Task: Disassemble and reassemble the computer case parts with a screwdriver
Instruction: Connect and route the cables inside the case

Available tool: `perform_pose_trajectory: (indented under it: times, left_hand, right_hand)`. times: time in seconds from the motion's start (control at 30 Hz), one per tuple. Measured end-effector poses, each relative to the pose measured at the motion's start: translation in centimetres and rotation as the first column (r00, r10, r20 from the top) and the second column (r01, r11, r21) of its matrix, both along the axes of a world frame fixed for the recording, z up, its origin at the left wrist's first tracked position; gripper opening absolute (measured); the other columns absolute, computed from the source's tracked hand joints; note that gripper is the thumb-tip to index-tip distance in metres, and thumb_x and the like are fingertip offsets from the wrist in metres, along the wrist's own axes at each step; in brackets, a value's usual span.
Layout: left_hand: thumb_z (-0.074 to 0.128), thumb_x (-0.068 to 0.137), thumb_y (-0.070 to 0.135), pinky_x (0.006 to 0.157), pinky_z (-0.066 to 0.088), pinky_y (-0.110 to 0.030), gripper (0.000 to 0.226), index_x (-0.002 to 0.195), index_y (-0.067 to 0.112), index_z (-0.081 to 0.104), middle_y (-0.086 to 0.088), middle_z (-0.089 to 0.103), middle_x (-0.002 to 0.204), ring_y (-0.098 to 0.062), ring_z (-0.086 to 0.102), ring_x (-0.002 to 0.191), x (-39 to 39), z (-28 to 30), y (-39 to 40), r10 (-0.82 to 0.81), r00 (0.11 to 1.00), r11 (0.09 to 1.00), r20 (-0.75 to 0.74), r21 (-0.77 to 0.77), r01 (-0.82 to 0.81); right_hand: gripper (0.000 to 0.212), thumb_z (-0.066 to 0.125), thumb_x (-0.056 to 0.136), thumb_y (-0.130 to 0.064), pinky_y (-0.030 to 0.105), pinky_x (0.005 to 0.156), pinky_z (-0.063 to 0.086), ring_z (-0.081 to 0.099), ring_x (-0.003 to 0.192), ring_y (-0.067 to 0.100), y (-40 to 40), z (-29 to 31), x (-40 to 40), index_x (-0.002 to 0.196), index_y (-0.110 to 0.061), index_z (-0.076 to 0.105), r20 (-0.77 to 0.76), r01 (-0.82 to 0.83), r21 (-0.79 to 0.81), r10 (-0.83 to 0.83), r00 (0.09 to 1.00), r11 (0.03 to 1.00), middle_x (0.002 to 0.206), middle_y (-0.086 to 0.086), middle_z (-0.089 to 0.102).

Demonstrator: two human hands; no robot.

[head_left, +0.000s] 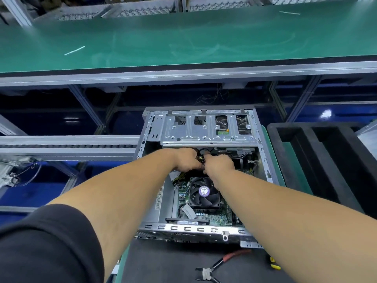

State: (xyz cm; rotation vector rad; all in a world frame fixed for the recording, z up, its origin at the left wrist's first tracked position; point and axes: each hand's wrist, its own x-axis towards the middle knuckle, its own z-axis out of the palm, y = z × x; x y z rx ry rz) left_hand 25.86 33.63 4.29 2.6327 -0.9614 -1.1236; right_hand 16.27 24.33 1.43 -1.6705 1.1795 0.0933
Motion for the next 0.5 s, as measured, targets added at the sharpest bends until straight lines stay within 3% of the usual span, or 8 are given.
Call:
perform_pose_trajectory:
  times: [0.13,0.23,0.3,0.4,0.5]
  left_hand:
    - [0.059,0.096,0.039,0.062,0.034,-0.032,0.038,0.069,0.014,0.05,-0.004,0.046,0.075,-0.02,0.041,0.068,0.0,0.4,0.2,0.042,0.999,0.999,-0.03,-0.024,-0.042]
    - [0.053,0.099,0.032,0.078,0.039,-0.033,0.023,0.085,0.017,0.063,-0.007,0.058,0.088,-0.023,0.049,0.082,-0.2,0.3,0.5,0.203,0.952,0.957,-0.227,-0.16,-0.242]
    - [0.045,0.104,0.025,0.08,0.036,-0.036,0.026,0.092,0.013,0.065,-0.013,0.059,0.09,-0.024,0.047,0.083,-0.5,0.3,0.7,0.241,0.922,0.93,-0.304,-0.201,-0.309]
    - [0.039,0.102,0.007,0.078,0.034,-0.036,0.028,0.094,0.004,0.066,-0.017,0.058,0.087,-0.025,0.046,0.082,-0.9,0.3,0.7,0.216,0.936,0.935,-0.278,-0.216,-0.28]
    - [0.046,0.097,0.003,0.075,0.039,-0.036,0.018,0.091,0.004,0.063,-0.015,0.058,0.083,-0.025,0.049,0.078,-0.9,0.4,0.8,0.289,0.893,0.899,-0.345,-0.224,-0.377]
  right_hand:
    - [0.051,0.057,0.094,-0.051,0.039,0.089,0.057,0.071,0.099,0.032,0.4,-0.1,0.3,0.112,-0.005,0.068,-0.012,0.03,-0.008,-0.03,0.999,1.0,0.105,0.014,0.076]
    - [0.048,0.055,0.095,-0.047,0.045,0.095,0.057,0.072,0.101,0.033,0.5,0.1,0.1,0.115,-0.005,0.067,0.006,0.043,0.036,-0.043,0.999,0.998,0.107,0.014,0.075]
    - [0.043,0.053,0.098,-0.04,0.04,0.092,0.059,0.075,0.093,0.031,0.2,0.1,0.2,0.114,-0.001,0.067,0.032,0.055,0.13,-0.06,0.998,0.99,0.094,0.012,0.075]
    - [0.032,0.056,0.103,-0.03,0.025,0.062,0.053,0.071,0.067,0.026,-0.1,0.2,-0.2,0.096,-0.001,0.065,0.094,0.081,0.301,-0.114,0.989,0.95,0.067,0.008,0.065]
    - [0.031,0.056,0.104,-0.03,0.024,0.054,0.046,0.068,0.063,0.023,0.1,-0.2,-0.8,0.086,-0.005,0.063,0.172,0.081,0.313,-0.141,0.975,0.946,0.07,0.007,0.064]
